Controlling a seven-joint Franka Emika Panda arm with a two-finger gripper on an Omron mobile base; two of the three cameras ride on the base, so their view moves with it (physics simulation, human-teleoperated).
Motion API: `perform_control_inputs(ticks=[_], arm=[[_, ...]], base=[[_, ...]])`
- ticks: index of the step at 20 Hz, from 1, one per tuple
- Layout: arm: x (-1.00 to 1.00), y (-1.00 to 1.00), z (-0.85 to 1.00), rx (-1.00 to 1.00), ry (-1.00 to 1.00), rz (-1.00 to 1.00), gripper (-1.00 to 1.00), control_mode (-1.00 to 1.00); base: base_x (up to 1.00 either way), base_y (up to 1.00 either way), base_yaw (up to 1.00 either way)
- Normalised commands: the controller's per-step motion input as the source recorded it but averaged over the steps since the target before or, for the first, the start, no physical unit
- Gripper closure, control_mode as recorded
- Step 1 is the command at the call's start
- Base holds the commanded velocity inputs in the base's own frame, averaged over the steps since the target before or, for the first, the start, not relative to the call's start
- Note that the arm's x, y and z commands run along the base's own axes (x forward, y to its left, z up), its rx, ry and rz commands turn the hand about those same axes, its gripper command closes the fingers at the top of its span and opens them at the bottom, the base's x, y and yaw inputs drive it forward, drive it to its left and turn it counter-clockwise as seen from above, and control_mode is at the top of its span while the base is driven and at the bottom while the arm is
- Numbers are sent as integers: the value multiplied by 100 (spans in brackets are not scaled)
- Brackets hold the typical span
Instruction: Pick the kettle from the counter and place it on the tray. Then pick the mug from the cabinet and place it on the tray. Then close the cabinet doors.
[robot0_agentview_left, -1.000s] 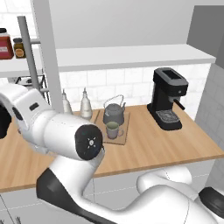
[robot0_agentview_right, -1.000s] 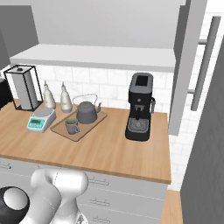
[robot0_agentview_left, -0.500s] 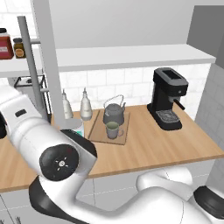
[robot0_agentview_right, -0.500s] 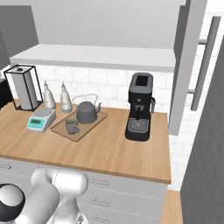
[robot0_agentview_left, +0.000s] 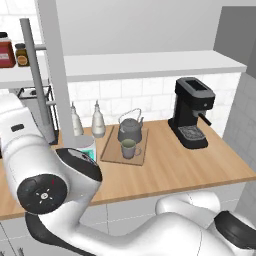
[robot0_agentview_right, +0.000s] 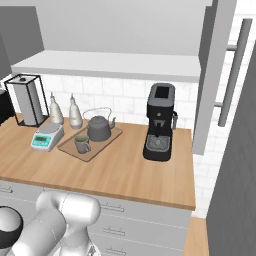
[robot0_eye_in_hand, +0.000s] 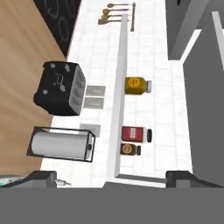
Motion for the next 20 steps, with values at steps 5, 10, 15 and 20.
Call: perform_control_inputs(ticks=[5,10,15,20], arm=[[4,-11,0,16,-2,-21,-100,-100],[0,-10,0,16,-7,-21,-100,-100],[6,-16,0,9,-3,-18,-100,-100],[1,-25,0,2,-7,-13,-100,-100]], base=[[0,0,0],[0,0,0],[0,0,0],[0,0,0]])
